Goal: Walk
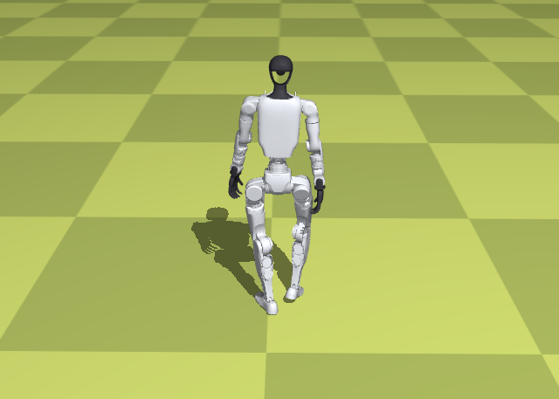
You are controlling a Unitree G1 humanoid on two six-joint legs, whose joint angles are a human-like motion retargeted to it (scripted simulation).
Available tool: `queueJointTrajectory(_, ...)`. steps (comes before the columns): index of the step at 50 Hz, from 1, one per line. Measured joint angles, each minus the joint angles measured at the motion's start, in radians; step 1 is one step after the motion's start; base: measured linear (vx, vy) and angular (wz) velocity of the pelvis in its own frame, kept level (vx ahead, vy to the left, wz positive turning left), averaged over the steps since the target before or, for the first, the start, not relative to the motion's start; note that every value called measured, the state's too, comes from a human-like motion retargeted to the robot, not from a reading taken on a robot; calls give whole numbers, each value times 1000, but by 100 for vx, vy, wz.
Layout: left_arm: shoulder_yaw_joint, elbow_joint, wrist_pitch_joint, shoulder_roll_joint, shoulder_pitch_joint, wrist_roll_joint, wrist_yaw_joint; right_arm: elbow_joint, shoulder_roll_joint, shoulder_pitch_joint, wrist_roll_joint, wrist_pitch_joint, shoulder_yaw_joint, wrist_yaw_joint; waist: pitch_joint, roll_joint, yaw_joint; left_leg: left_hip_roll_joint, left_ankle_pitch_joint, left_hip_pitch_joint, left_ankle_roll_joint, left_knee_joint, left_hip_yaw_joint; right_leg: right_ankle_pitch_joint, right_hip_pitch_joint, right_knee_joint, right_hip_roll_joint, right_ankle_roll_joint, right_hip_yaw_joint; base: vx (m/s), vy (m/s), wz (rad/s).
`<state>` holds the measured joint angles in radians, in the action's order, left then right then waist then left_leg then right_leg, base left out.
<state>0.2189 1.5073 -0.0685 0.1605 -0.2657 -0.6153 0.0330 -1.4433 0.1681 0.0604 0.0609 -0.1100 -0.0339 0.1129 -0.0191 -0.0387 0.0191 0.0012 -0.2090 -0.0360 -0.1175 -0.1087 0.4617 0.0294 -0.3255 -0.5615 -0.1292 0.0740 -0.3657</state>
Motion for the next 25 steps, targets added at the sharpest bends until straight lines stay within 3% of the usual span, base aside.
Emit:
queueJointTrajectory(4, -30, -47, 79, 20, -66, 33, -28, -13, -3, 23, -7, -10, 1, 29, -13, 36, 54, -58, -41, -81, 8, 33, -35, -65, -110, 272, 16, -69, 38, 60, -10, 54)
queueJointTrajectory(7, -49, -87, 116, 26, -94, 41, -45, -22, -13, 34, -13, -8, 0, 49, -14, 31, 88, -49, -66, -134, 30, 48, -53, -102, -176, 412, 55, -122, 77, 65, -16, 57)
queueJointTrajectory(13, -38, -99, 123, 17, -89, 19, -1, -30, -17, 26, -28, 13, -10, 60, 13, 27, 137, -36, -64, -185, 99, 11, -82, -79, -226, 342, 35, -175, 33, 68, -18, 41)
queueJointTrajectory(15, -27, -79, 116, 17, -59, 1, 2, -39, -18, 26, -24, 27, -18, 58, 24, 37, 159, -39, -11, -217, 129, -7, -91, -16, -211, 315, 30, -178, 52, 82, -24, 47)
queueJointTrajectory(18, 3, -46, 88, -4, 21, -51, -21, -63, -31, 26, -24, 26, -5, 49, 43, 48, 163, -25, 157, -256, 158, -66, -59, 8, -183, 253, 26, -157, 128, 96, -29, 35)
queueJointTrajectory(20, 27, -21, 74, -24, 79, -64, -39, -67, -37, 21, -15, 31, -5, 35, 52, 71, 152, -9, 305, -276, 140, -126, 48, -23, -136, 245, 28, -169, 184, 98, -30, -4)
queueJointTrajectory(22, 39, 12, 63, -28, 129, -57, -32, -58, -38, 12, 6, 51, -31, 23, 51, 115, 136, -14, 413, -283, 103, -236, 135, -56, -59, 264, -20, -175, 138, 79, -27, -22)
queueJointTrajectory(23, 43, 29, 55, -27, 150, -55, -27, -54, -39, 4, 15, 60, -40, 18, 45, 141, 128, -11, 443, -282, 85, -304, 172, -73, -19, 269, -46, -170, 123, 80, -29, -6)
queueJointTrajectory(25, 55, 55, 37, -30, 185, -65, -26, -46, -45, -20, 20, 66, -46, 2, 29, 194, 100, 1, 396, -256, 51, -447, 216, -106, 47, 278, -78, -156, 158, 67, -24, 8)
